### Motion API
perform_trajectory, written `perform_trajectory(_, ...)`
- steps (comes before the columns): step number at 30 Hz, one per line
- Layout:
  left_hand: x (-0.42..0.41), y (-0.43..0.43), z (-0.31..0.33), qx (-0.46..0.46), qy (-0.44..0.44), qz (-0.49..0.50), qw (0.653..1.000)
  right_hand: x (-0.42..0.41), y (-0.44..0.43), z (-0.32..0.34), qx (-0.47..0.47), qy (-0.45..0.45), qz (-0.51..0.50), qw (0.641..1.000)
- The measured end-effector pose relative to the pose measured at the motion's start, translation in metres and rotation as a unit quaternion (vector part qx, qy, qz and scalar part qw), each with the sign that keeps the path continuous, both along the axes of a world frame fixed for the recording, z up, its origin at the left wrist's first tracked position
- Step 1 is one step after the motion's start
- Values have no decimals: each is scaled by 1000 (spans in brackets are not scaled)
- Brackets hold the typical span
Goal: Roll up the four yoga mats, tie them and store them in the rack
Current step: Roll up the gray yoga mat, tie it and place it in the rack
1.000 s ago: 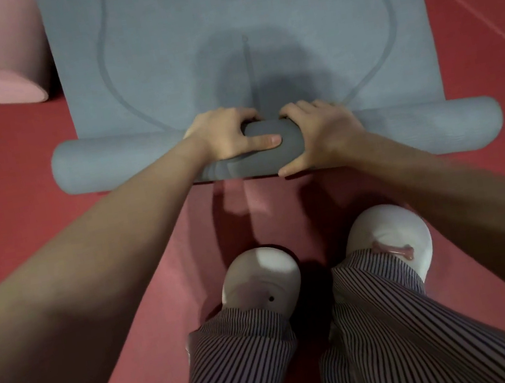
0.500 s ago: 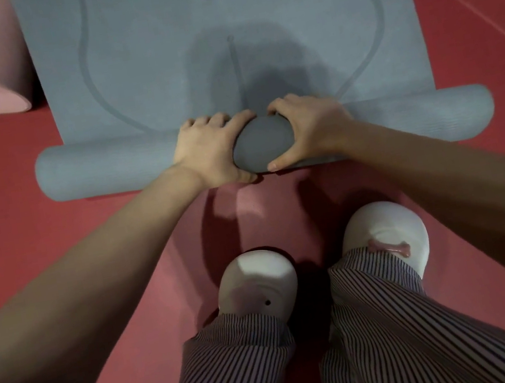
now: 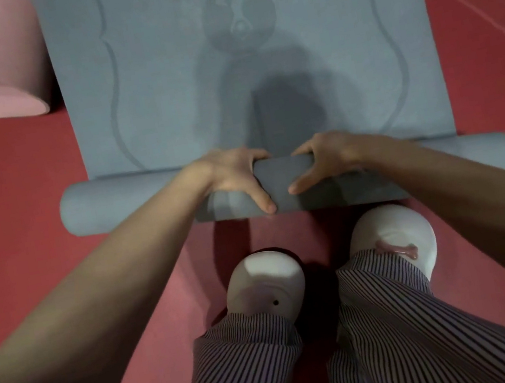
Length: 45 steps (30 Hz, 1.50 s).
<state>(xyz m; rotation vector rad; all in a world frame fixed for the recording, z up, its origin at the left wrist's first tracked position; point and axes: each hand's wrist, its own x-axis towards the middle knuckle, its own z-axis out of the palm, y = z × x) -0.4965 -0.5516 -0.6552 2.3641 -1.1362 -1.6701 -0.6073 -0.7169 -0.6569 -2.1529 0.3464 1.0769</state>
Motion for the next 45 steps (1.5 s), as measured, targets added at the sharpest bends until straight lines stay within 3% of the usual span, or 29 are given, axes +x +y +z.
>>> perform_trajectory(3, -9, 7, -4, -37, -45, -6, 998, -14, 7, -6, -123, -115, 85, 982)
perform_trajectory(5, -10, 6, -5, -60, -66, -11, 996, -22, 9, -7, -142, -243, 84, 956)
perform_trajectory(7, -6, 3, -4, -62, -54, -15, 997, -26, 11, -6, -131, -308, 83, 939)
perform_trajectory(11, 5, 1, -4, -64, 19, 54, 996, -37, 34, -3, -165, -264, 78, 947)
perform_trajectory(15, 7, -1, -4, -82, 31, 64, 994, -33, 37, -3, -193, -272, 43, 942)
perform_trajectory(18, 8, 6, 0, -149, -77, 21, 986, -20, 26, -3, -165, -266, 23, 949)
perform_trajectory(24, -28, 34, -12, -237, -326, -48, 914, -2, 12, -5, -112, -216, 14, 970)
perform_trajectory(29, -11, 20, -5, -167, -291, -57, 940, 4, 6, -9, -124, -211, 30, 969)
perform_trajectory(34, 4, 8, -4, -154, -262, -54, 951, -13, 17, -9, -193, -382, 56, 902)
perform_trajectory(40, 14, 0, -2, -129, -227, -52, 964, -14, 14, -15, -236, -362, 60, 900)
perform_trajectory(42, 13, 2, -1, -147, -257, -57, 954, -9, 11, -17, -221, -356, 46, 907)
perform_trajectory(45, -1, 17, -10, -250, -347, -49, 903, 1, 6, -11, -203, -313, 42, 927)
